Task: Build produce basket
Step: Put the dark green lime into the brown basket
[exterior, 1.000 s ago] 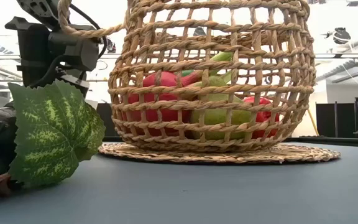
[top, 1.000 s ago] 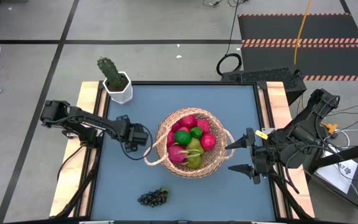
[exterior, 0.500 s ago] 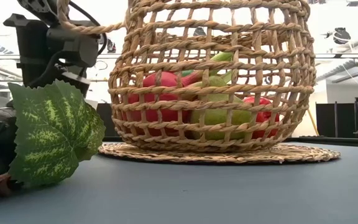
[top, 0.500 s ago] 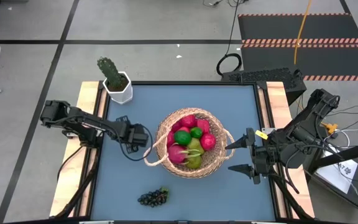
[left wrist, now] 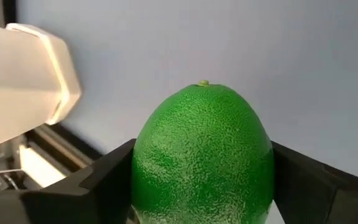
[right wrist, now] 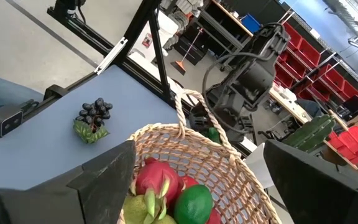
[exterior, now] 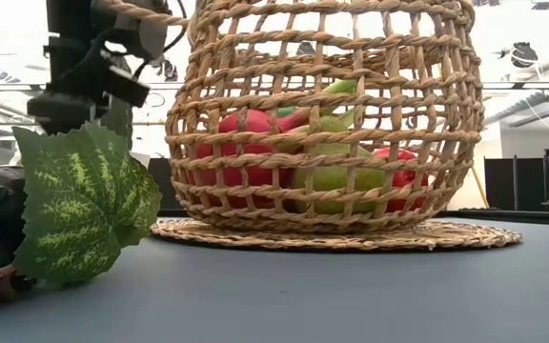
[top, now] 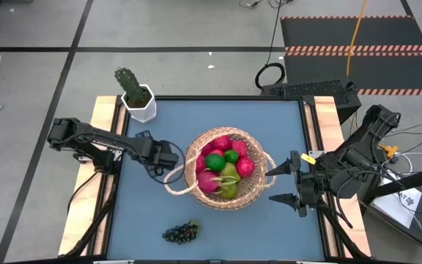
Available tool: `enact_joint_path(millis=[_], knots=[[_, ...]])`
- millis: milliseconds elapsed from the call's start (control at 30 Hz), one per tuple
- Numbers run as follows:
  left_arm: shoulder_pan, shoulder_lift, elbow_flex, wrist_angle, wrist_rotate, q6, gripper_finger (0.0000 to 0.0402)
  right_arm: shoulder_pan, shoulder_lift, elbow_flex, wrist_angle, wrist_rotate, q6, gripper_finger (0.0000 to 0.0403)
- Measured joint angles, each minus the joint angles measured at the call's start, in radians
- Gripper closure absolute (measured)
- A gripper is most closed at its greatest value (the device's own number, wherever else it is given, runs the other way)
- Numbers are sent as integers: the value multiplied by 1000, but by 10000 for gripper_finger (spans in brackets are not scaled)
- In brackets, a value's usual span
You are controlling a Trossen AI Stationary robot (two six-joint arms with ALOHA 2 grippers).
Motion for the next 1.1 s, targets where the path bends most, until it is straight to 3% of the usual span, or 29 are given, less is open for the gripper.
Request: enact_joint_path(millis=[333,600,867,1100], knots=[[0,0,199,-227,-87,-20,81,0,0,0,0,0,1,55],[0,0,397,-305,-136,3,79,0,0,0,0,0,1,55],[-12,-25,582,-302,-212,78,78,0,0,0,0,0,1,55],[-64,-81,639,-130,-234,80,78,0,0,0,-1,0,3,55]])
